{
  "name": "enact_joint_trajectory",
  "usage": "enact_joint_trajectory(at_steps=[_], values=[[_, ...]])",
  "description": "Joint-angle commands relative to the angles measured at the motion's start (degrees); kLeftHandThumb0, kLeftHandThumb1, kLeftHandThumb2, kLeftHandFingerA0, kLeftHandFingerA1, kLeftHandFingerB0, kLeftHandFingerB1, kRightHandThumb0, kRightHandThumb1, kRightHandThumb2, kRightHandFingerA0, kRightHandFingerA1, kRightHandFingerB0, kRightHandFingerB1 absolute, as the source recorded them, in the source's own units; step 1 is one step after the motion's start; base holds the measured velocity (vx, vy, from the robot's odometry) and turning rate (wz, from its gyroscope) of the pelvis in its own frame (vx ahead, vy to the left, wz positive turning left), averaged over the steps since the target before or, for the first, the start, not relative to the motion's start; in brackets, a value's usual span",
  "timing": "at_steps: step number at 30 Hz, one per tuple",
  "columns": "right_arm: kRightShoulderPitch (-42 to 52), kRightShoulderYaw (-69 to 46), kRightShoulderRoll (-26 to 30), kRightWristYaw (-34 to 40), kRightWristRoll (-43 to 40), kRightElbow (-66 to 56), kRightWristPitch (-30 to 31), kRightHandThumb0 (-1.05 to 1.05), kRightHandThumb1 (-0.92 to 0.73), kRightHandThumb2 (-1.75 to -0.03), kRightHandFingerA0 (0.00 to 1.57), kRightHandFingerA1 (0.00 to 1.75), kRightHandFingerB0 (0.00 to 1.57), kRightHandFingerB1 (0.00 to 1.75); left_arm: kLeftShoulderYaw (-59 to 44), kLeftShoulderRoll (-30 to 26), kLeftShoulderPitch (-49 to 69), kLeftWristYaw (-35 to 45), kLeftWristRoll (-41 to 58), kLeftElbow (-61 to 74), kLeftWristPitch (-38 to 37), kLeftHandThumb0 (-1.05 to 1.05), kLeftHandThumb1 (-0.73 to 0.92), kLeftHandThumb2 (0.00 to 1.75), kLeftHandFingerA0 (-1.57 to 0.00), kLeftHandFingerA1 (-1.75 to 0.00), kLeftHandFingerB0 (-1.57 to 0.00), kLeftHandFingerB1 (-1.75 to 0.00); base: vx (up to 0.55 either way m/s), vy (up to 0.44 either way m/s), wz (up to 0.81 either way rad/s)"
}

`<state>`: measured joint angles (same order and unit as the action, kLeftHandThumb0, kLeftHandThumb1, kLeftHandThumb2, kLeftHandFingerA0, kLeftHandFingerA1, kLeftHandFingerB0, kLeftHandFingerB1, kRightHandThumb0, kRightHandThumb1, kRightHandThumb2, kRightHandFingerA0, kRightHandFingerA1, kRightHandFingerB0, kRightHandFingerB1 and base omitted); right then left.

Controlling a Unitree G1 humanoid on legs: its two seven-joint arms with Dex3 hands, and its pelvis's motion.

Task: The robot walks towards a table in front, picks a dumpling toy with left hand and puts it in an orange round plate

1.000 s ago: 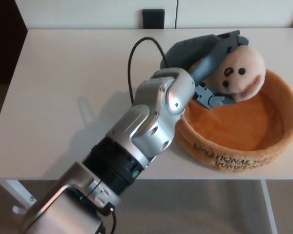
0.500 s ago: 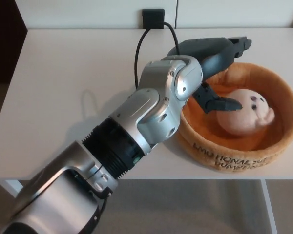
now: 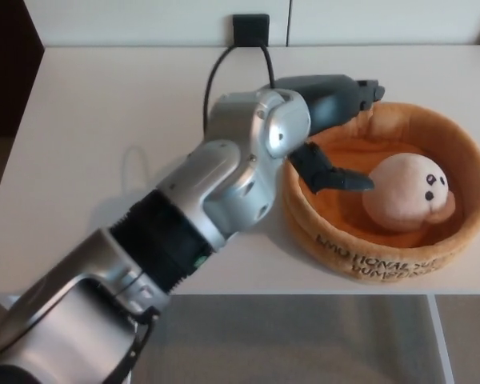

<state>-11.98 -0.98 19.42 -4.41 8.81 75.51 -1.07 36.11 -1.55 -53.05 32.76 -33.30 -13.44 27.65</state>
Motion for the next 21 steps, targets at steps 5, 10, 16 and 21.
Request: enact_joint_trajectory(at_steps=[5, 10, 16, 21], values=[[1.27, 0.28, 0.32, 0.40, 0.19, -0.37, -1.06, -0.24, -0.58, -0.57, 0.82, 1.15, 0.43, 0.37, -14.05, -9.41, 6.72, 1.21, 3.05, 33.70, -3.65, -0.83, 0.49, 0.90, -0.07, -0.28, 0.00, -0.15, 0.00, 0.000, 0.00], [1.61, 1.75, 0.67, 1.23, 1.67, -0.21, -1.11, -0.26, -0.58, -0.58, 0.88, 0.95, 0.46, 0.37, -28.84, -13.00, 16.33, 3.59, 9.00, 58.92, -5.22, -0.81, 0.48, 0.83, -0.10, -0.42, -0.06, -0.20, 0.00, 0.000, 0.00], [2.57, 2.38, 0.46, 1.60, 2.13, -0.22, -1.83, -0.23, -0.63, -0.59, 0.70, 0.53, 0.47, 0.36, -53.45, -16.71, 34.61, 9.26, 26.22, 73.44, -17.18, -0.82, 0.49, 0.85, -0.15, -0.45, -0.07, -0.31, 0.00, 0.000, 0.00], [2.93, 1.98, -0.08, 1.94, 1.66, -0.11, -2.01, -0.22, -0.62, -0.59, 0.66, 0.47, 0.49, 0.37, -66.81, -20.55, 50.87, 11.52, 38.02, 73.44, -26.29, -0.82, 0.49, 0.85, -0.16, -0.47, -0.05, -0.34, 0.00, 0.000, 0.00]])
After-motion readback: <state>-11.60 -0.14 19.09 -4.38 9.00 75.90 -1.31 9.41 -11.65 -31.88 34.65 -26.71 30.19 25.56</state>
